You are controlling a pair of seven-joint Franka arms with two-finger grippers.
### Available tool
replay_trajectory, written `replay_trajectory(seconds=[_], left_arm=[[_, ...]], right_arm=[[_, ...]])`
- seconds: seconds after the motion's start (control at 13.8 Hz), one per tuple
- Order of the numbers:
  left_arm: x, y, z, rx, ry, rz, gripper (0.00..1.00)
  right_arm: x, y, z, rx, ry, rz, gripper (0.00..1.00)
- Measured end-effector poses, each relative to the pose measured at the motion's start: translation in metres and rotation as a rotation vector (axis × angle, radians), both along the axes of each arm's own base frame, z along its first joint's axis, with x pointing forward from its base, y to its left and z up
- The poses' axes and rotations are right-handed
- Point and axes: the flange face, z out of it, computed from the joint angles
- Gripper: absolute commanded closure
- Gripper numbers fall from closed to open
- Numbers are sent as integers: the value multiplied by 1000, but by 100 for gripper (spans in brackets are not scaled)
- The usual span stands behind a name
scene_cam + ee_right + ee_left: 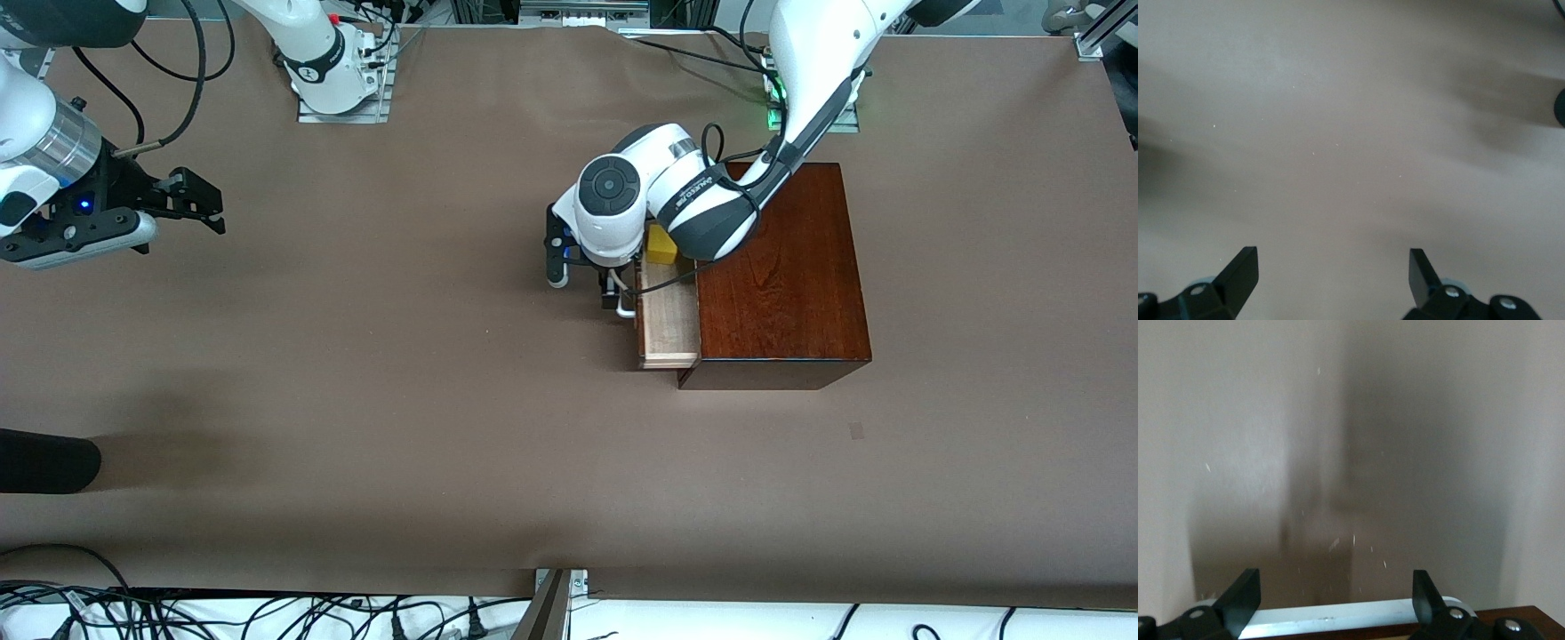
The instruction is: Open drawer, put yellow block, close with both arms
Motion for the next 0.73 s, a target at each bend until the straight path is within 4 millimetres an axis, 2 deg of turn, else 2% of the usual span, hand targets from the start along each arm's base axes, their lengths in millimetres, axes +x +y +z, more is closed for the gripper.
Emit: replay_trajectory(seconds=[0.51,0.73], left_arm=[[11,44,-1,135,93,41,0],[12,46,3,138,95,43,0]], right_arm=[[-5,1,7,-1,12,-70,0],[-6,0,6,-4,27,-72,0]])
